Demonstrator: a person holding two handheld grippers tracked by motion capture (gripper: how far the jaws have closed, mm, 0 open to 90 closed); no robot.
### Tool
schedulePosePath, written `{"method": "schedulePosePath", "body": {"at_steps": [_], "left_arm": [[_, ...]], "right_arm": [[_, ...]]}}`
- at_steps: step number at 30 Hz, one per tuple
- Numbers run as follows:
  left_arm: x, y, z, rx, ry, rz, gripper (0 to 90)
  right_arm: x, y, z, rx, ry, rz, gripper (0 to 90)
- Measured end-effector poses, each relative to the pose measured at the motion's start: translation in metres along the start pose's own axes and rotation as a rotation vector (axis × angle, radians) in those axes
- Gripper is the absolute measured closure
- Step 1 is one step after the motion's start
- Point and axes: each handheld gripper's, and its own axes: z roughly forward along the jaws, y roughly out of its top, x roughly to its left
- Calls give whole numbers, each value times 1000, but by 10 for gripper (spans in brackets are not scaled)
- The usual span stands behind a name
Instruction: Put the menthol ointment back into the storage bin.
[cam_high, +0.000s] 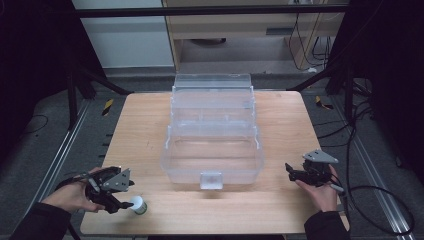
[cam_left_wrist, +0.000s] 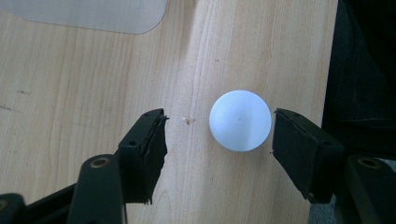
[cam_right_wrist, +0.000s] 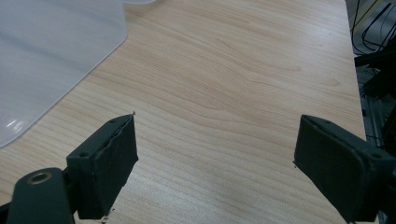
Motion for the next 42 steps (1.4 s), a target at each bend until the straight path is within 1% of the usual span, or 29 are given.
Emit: {"method": "schedulePosePath", "body": {"at_steps": [5,11,14,15,17,22,27,28,30,34,35,37,42], "left_arm": [[-1,1,5,17,-10,18,328],[-3,2,12,28,-32,31,314],[-4,2,16,41,-38,42,311],[-3,3,17,50,-38,51,311],[-3,4,19,52,-44,60,311],[-3,6,25,71,-60,67,315],[-3,6,30,92,-67,75,339],[-4,6,32,94,-74,72,345],[-3,7,34,104,-77,90,357],[-3,9,37,108,-88,84,397],[-2,9,37,111,-86,98,406],[-2,10,38,113,-97,89,426],[-1,10,40,124,-101,92,449]], "right_arm": [[0,0,1,5,3,-8,134],[1,0,1,10,8,-6,135],[1,-1,2,15,7,-10,136],[1,-1,2,16,9,-14,137],[1,-1,2,18,11,-14,139],[1,-1,1,19,15,-9,142],[1,-1,2,21,19,-16,144],[1,-1,2,23,20,-13,145],[1,-1,2,25,24,-12,146],[1,-1,2,24,27,-12,150],[1,-1,2,25,27,-13,151],[1,-1,2,25,28,-16,151],[1,-1,2,29,31,-17,151]]}}
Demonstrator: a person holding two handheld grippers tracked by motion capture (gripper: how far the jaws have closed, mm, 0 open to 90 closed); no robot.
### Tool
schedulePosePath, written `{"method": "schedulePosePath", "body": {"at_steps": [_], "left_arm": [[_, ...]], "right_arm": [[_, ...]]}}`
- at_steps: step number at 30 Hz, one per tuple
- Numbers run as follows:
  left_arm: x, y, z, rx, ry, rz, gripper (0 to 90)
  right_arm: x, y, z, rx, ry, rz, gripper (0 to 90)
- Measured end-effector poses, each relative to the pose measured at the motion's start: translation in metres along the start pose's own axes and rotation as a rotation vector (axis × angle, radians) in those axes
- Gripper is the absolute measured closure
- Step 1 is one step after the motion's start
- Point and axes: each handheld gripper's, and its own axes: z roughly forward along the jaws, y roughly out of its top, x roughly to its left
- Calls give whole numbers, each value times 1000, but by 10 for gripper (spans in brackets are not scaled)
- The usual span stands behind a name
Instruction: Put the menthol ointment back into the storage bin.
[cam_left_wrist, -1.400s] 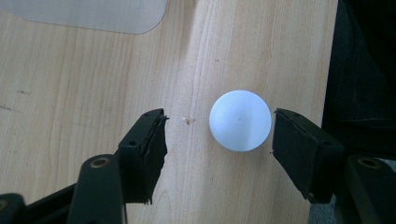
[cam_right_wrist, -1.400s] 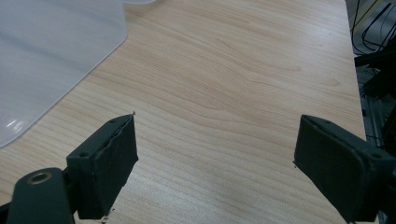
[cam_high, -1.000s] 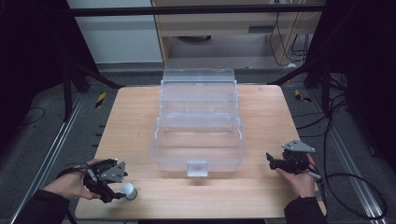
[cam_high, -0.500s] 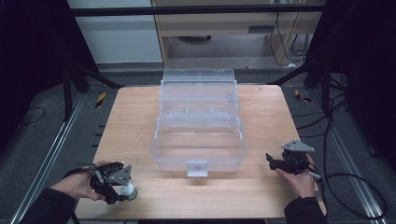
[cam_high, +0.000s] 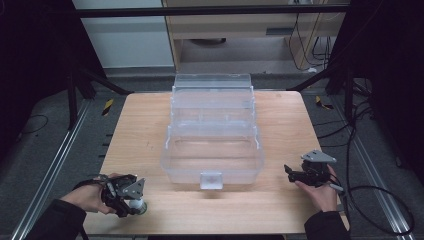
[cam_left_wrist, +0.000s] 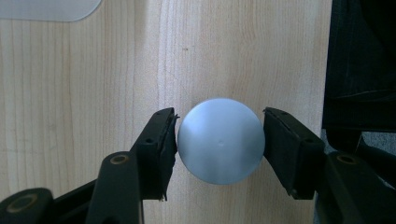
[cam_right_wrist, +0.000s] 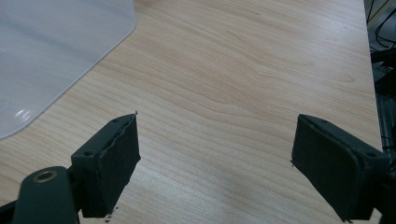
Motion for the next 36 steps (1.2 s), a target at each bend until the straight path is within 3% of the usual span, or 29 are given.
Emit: {"method": "schedulePosePath", "body": {"at_steps": [13,26,36], "left_arm": [[1,3,-2,36,-4,2,498],[12,13,-43,-12,48,-44,499],[27,26,-73,-12,88,-49,499]], "right_arm": [[1,0,0,8,6,0,155],[2,-1,1,15,19,-8,170],[4,-1,2,23,35,-15,184]]}}
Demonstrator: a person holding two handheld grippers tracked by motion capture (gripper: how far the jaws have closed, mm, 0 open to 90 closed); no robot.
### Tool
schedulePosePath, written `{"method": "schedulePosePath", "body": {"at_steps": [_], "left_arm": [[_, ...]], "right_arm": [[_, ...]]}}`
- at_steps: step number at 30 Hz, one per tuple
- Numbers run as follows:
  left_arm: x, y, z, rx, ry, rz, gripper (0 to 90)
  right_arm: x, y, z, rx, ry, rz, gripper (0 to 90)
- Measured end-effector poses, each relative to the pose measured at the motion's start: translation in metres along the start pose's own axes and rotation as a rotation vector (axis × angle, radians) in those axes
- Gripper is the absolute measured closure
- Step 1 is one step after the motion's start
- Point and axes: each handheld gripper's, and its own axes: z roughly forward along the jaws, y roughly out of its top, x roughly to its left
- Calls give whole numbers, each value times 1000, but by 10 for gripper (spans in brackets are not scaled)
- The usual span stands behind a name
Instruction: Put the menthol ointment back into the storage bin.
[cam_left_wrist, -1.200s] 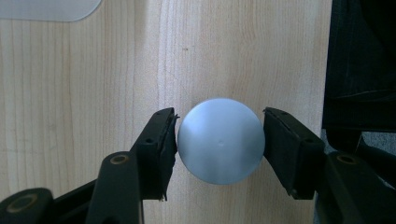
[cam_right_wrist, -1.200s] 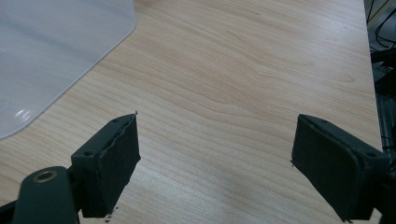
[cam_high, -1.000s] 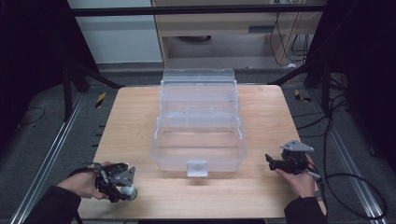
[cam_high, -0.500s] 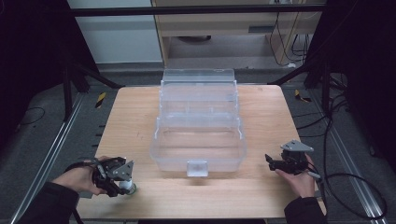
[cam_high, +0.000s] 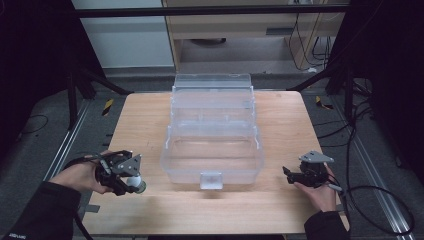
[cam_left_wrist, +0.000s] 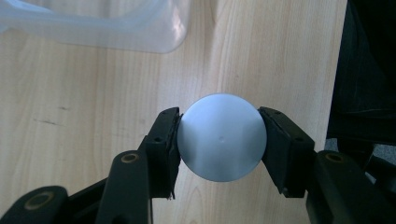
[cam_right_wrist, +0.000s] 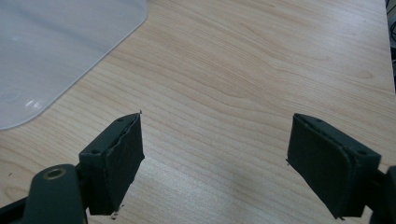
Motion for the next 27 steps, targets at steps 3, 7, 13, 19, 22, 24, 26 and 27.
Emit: {"method": "schedulePosePath", "body": {"at_steps": [3,7,13,19,22,24,26,27], "left_arm": [[4,4,-6,1,9,-6,499],[9,10,-14,0,21,-13,500],[18,22,-22,-16,29,-7,500],[26,33,-28,-17,40,-7,500],[31,38,-33,-27,50,-1,500],[32,41,-36,-41,58,-1,500],[34,43,-40,-55,58,6,500],[34,44,-40,-59,57,2,500]], "right_arm": [[0,0,0,2,1,1,185],[1,0,0,8,2,3,186],[1,0,1,6,14,6,185],[0,0,1,7,15,9,186],[0,-1,2,13,13,1,185],[-1,-1,2,12,13,0,185],[-1,0,2,11,15,7,185],[-1,0,2,11,14,11,185]]}}
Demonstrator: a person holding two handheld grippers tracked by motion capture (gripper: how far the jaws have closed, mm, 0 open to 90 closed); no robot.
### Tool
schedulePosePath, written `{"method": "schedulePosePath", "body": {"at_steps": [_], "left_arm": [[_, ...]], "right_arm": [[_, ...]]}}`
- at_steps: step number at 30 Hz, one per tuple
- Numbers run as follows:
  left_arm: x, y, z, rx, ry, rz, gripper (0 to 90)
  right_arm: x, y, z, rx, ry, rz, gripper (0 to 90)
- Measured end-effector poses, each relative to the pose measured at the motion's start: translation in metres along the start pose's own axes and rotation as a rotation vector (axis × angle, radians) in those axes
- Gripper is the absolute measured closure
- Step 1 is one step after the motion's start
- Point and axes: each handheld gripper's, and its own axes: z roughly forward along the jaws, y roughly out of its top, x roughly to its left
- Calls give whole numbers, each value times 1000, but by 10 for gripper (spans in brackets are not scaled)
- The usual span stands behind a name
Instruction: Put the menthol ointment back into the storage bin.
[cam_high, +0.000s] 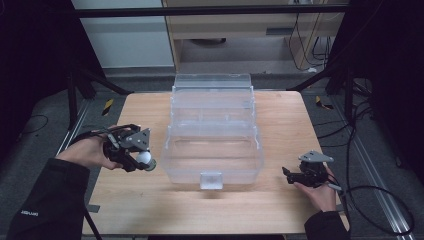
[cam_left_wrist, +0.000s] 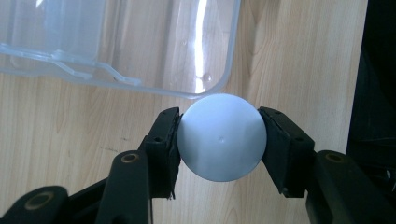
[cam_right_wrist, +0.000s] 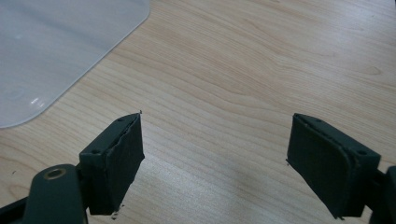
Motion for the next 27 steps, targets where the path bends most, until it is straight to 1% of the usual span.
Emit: {"method": "schedulePosePath", "body": {"at_steps": [3,10,12,17,22,27], "left_arm": [[3,3,-2,9,8,5,500],[10,12,-3,2,9,5,500],[11,13,-5,3,10,0,501],[17,20,-9,-6,16,6,501],[22,29,-6,1,13,11,501],[24,37,0,6,-2,17,501]], "right_arm": [[0,0,1,3,-1,-3,184],[0,0,1,10,-1,0,184],[0,0,1,13,-1,-1,184],[1,-1,1,18,1,-2,184],[0,-1,2,22,2,-3,183],[0,-1,3,26,5,-5,183]]}}
